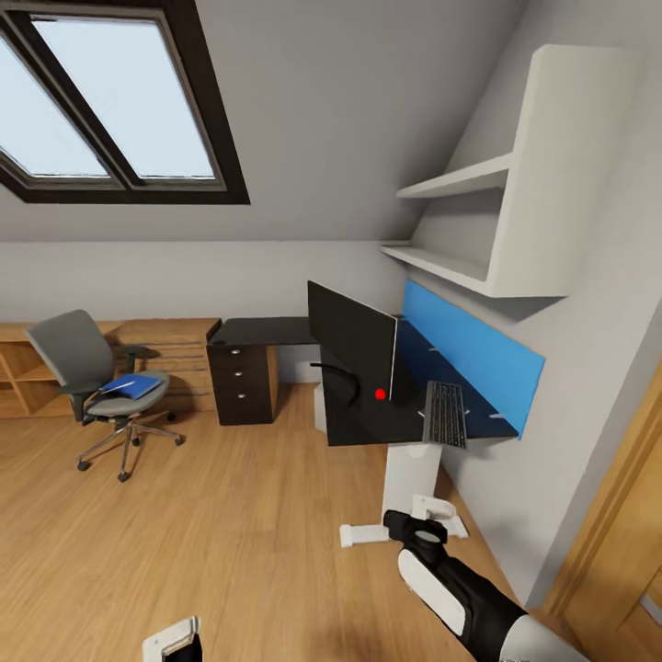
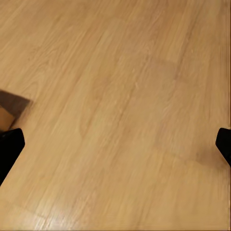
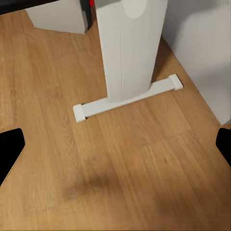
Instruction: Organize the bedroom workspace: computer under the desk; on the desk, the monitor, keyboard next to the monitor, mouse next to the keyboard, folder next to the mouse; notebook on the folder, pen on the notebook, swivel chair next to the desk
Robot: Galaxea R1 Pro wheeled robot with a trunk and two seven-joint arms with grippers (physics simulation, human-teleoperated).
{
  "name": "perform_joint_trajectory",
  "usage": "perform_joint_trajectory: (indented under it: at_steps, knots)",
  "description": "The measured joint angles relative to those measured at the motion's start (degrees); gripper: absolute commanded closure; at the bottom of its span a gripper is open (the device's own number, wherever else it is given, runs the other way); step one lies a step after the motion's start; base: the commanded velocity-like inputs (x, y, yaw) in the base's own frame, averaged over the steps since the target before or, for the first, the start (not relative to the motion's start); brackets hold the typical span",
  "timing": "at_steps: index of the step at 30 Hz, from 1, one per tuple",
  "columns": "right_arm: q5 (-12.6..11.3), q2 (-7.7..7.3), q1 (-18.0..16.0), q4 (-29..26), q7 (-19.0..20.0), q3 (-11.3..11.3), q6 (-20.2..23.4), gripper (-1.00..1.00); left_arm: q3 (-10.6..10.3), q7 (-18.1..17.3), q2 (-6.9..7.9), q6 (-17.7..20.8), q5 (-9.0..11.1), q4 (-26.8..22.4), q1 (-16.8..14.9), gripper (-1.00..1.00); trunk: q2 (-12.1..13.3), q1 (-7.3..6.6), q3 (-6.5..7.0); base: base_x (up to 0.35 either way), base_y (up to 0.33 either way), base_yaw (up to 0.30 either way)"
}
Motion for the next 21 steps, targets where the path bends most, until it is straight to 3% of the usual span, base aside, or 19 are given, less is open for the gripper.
perform_joint_trajectory:
  at_steps: [2, 9, 12, 17, 21]
  knots:
    - [0.02, -0.05, -0.22, -0.27, -0.01, -0.53, 0.03, -1.00, -0.01, -0.06, 0.03, 1.62, 0.72, -0.23, -1.63, -1.00, 0.81, -0.44, 0.36, 0.000, 0.000, 0.000]
    - [-0.05, -1.15, -5.82, 1.25, 0.10, -5.18, 0.34, -1.00, 0.04, -0.19, -0.02, 11.04, 2.61, -0.68, -11.15, -1.00, 3.63, -1.98, 1.63, 0.000, 0.000, 0.000]
    - [-0.10, -1.85, -8.29, 2.78, 1.26, -7.21, 0.50, -1.00, 0.06, -0.29, -0.12, 15.48, 4.88, -1.52, -15.21, -1.00, 4.04, -2.21, 1.82, 0.000, 0.000, 0.000]
    - [-0.11, -2.36, -9.47, 4.12, 4.47, -8.10, 0.41, -1.00, 0.03, -0.35, -0.30, 17.77, 8.03, -3.06, -17.32, -1.00, 4.04, -2.21, 1.81, 0.000, 0.000, 0.000]
    - [-0.08, -2.51, -9.85, 5.76, 6.57, -8.09, 0.27, -1.00, -1.11, -0.54, -1.16, 18.21, 9.13, -2.21, -18.00, -1.00, 4.05, -2.21, 1.81, 0.000, 0.000, 0.000]
